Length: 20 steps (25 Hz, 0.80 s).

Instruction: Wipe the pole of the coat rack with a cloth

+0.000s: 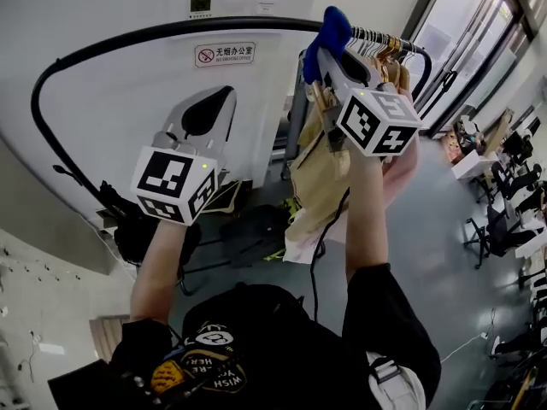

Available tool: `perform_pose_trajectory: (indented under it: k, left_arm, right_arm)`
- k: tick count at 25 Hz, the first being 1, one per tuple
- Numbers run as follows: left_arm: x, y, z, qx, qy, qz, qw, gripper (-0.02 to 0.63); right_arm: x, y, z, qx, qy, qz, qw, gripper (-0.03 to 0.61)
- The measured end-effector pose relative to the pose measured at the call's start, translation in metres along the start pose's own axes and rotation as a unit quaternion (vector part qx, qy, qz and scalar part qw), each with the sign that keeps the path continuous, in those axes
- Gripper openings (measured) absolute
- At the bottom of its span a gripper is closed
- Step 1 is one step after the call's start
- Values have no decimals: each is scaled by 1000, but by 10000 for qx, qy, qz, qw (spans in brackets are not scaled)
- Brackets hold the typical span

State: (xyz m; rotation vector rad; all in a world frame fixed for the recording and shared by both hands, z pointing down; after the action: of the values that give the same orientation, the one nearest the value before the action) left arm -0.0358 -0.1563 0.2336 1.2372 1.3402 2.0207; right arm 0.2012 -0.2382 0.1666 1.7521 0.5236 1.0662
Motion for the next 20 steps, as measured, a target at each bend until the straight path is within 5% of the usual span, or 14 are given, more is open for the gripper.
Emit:
perform_pose_trajectory:
  k: [9, 15, 20]
  left_arm:
    - [-17, 25, -8, 123, 63, -83, 9999, 2]
    - [-8, 17, -33, 167, 95, -51, 9998, 2]
    - [17, 2, -61, 126, -51, 88, 9999, 1]
  right_arm:
    - [-43, -13, 56, 267, 364, -218, 9987, 74]
    - [-61, -11, 7, 406, 270, -40, 9988, 74]
    - [-85, -9, -82, 245, -521, 183, 9982, 74]
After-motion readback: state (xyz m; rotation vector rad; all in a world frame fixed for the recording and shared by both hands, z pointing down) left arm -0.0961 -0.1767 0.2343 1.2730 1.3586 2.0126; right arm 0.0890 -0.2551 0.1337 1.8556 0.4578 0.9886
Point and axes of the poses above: the fingertips, and each gripper's own axes: x backward along the fingers, z to its right, y out of its underside, the point moved 9 cm from there along x, backward along the fingers, and after that the axes turned 13 degrees about z, right-handed, at the moved point
